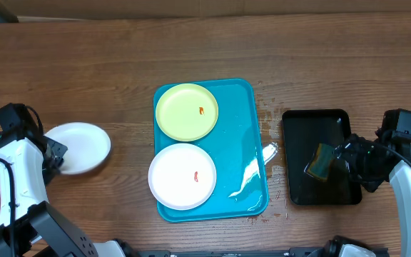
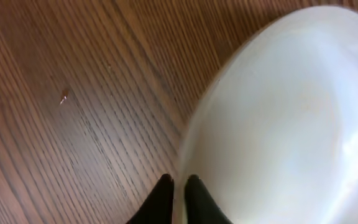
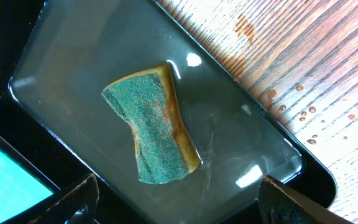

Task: Clean dirty plates on tray and stack at the side
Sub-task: 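Set the white plate down on the table left of the tray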

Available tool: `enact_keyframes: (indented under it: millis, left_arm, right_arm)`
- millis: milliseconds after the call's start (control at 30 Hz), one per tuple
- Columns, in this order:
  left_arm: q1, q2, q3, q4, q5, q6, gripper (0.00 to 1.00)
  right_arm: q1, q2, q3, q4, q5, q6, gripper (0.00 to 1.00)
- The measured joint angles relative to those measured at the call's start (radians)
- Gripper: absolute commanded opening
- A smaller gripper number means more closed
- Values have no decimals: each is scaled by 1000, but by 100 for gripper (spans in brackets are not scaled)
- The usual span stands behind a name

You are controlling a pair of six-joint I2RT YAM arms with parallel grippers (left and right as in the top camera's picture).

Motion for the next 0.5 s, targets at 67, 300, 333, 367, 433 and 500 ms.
enact_keyframes:
  millis: [67,300,333,367,433,500]
  left_arm:
    - [0,0,0,0,18,26,38]
    - [-6,0,87,-61,224,156,52]
    - [-18,0,112,-82,272,188,52]
    - [-32,0,131,-98,311,214,53]
    - [-91,0,159,-134,392,281,52]
    - [-173,0,166,-172,455,336,51]
  right_arm:
    - [0,0,0,0,0,0,84]
    - [0,0,0,0,-4,0,84]
    - [0,0,0,0,-8,-2,84]
    - [0,0,0,2,-17,-11,84]
    - [0,0,0,9,-42,-35,83]
    - [0,0,0,13,-83,-73,83]
